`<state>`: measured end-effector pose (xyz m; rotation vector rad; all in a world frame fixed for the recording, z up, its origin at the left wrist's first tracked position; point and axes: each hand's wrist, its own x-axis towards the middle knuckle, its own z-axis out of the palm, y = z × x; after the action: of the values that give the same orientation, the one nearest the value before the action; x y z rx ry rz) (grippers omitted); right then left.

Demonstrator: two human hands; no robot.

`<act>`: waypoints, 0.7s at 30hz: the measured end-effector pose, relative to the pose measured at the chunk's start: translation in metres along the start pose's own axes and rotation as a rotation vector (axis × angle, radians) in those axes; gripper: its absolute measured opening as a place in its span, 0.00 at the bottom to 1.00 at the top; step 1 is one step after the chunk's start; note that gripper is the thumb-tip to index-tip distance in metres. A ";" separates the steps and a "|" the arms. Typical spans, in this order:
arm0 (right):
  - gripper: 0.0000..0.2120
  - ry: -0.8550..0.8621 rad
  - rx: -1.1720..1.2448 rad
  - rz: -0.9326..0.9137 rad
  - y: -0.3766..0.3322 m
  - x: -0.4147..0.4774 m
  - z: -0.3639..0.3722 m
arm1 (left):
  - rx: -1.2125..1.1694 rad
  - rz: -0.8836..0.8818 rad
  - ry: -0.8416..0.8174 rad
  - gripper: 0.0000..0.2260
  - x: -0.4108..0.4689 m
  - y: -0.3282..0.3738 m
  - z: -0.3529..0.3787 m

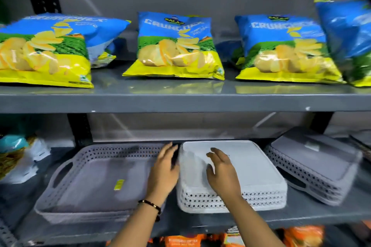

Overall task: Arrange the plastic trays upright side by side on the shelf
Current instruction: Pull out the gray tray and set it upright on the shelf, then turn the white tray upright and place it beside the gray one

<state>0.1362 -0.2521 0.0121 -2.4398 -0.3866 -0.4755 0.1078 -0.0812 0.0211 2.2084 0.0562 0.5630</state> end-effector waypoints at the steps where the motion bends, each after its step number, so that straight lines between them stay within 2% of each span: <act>1: 0.16 0.015 -0.026 0.001 0.017 -0.005 -0.010 | -0.020 -0.021 -0.046 0.20 -0.004 0.007 0.016; 5: 0.15 0.042 -0.106 0.045 0.083 -0.025 -0.049 | 0.000 -0.100 -0.149 0.21 -0.018 0.020 0.059; 8: 0.13 0.007 -0.190 0.017 0.130 -0.036 -0.071 | 0.063 -0.171 -0.151 0.22 -0.027 0.024 0.075; 10: 0.17 -0.048 -0.216 0.006 0.149 -0.039 -0.080 | 0.095 -0.193 -0.117 0.24 -0.032 0.018 0.079; 12: 0.26 -0.097 -0.197 0.033 0.163 -0.041 -0.086 | 0.102 -0.244 -0.072 0.26 -0.036 0.013 0.079; 15: 0.49 -0.171 -0.070 0.137 0.174 -0.044 -0.093 | -0.080 -0.411 -0.042 0.30 -0.041 0.015 0.076; 16: 0.49 -0.178 0.000 0.186 0.177 -0.044 -0.095 | -0.171 -0.482 -0.051 0.32 -0.042 0.016 0.077; 18: 0.39 -0.188 0.152 0.288 0.179 -0.046 -0.098 | -0.304 -0.575 -0.068 0.34 -0.043 0.015 0.081; 19: 0.37 -0.196 0.220 0.334 0.176 -0.048 -0.100 | -0.341 -0.596 -0.067 0.34 -0.043 0.013 0.082; 21: 0.42 -0.218 0.322 0.400 0.176 -0.049 -0.101 | -0.393 -0.607 -0.050 0.33 -0.045 0.012 0.082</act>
<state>0.1349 -0.4580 -0.0239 -2.1793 -0.0497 0.0250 0.0998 -0.1587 -0.0317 1.7007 0.5249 0.1579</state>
